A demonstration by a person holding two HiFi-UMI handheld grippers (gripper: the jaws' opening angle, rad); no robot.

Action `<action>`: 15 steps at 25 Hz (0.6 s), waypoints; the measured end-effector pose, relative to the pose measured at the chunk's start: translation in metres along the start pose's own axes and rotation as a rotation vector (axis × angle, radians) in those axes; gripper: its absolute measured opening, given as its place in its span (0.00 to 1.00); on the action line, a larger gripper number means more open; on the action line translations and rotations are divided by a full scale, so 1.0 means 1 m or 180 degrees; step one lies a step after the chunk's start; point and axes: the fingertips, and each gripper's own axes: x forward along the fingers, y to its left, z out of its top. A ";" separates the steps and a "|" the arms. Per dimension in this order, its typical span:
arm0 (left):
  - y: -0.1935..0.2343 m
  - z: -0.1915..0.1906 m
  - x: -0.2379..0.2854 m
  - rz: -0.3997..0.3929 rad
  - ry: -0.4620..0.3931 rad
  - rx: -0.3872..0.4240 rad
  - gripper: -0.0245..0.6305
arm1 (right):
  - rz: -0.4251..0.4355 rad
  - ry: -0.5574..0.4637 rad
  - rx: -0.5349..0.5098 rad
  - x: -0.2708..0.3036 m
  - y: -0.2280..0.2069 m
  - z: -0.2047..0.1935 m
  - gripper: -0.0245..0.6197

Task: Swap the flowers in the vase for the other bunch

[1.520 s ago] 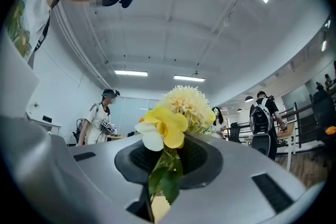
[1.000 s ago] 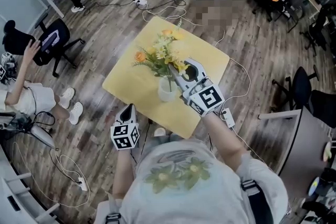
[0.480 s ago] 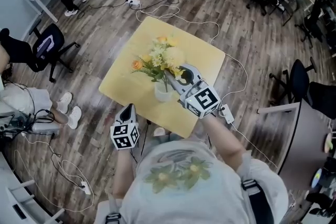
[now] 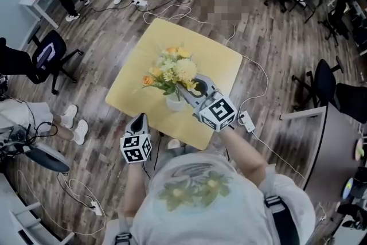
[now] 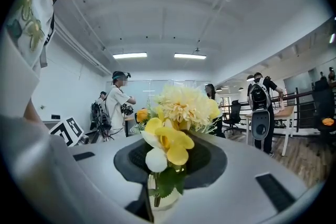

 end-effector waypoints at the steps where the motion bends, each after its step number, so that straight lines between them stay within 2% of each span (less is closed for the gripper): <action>1: 0.000 0.001 0.001 -0.0008 0.0003 0.0004 0.06 | -0.0001 0.0021 0.0008 0.000 0.000 -0.002 0.20; 15: -0.002 0.001 0.006 -0.0051 0.0030 0.0010 0.06 | 0.0075 0.0359 0.0052 0.004 0.007 -0.033 0.20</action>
